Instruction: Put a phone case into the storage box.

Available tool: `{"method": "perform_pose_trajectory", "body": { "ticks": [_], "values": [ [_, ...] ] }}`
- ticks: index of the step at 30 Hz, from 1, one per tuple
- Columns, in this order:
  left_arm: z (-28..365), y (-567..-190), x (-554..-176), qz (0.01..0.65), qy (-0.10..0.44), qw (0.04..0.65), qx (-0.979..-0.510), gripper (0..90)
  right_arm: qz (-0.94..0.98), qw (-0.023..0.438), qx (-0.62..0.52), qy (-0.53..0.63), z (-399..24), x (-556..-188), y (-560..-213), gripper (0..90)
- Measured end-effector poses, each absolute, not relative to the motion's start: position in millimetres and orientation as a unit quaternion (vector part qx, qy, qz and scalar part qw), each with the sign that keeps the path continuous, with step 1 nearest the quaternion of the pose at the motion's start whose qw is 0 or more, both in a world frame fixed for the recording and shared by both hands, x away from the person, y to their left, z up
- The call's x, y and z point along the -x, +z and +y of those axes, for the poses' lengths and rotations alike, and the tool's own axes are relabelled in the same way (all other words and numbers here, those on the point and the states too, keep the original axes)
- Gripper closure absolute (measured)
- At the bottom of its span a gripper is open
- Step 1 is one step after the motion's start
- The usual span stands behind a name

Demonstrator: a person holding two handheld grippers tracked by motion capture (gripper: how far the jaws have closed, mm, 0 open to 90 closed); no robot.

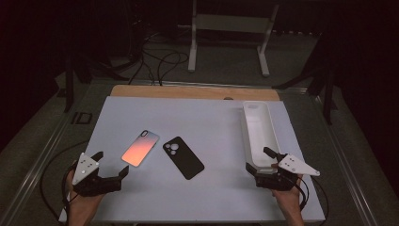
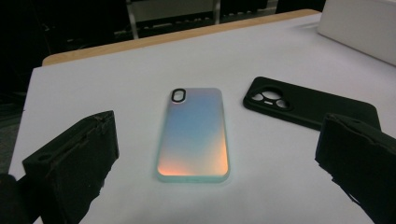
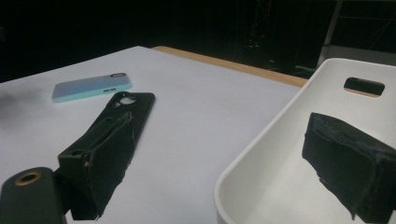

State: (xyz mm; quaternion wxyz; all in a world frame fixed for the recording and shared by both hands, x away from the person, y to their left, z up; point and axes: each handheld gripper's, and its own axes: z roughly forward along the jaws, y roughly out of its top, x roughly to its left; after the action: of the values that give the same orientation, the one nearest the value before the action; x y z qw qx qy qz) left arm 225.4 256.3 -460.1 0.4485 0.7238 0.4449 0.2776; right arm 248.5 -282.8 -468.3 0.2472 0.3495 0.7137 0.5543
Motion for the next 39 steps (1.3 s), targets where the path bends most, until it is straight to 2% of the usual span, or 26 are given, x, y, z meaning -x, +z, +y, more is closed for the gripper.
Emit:
{"method": "perform_pose_trajectory", "body": {
  "ticks": [11,22,39],
  "values": [
    [241,-457,-258,0.44,0.256,0.403,-0.761,0.0,0.715,0.25,-0.346,0.554,-283,-257,-465,9.0],
    [230,-471,-306,0.463,0.2,0.33,-0.798,0.0,0.712,0.249,-0.35,0.556,-283,-256,-467,9.0],
    [217,-496,-336,0.468,0.157,0.26,-0.83,2.0,0.712,0.248,-0.349,0.556,-282,-256,-468,9.0]
  ]
}}
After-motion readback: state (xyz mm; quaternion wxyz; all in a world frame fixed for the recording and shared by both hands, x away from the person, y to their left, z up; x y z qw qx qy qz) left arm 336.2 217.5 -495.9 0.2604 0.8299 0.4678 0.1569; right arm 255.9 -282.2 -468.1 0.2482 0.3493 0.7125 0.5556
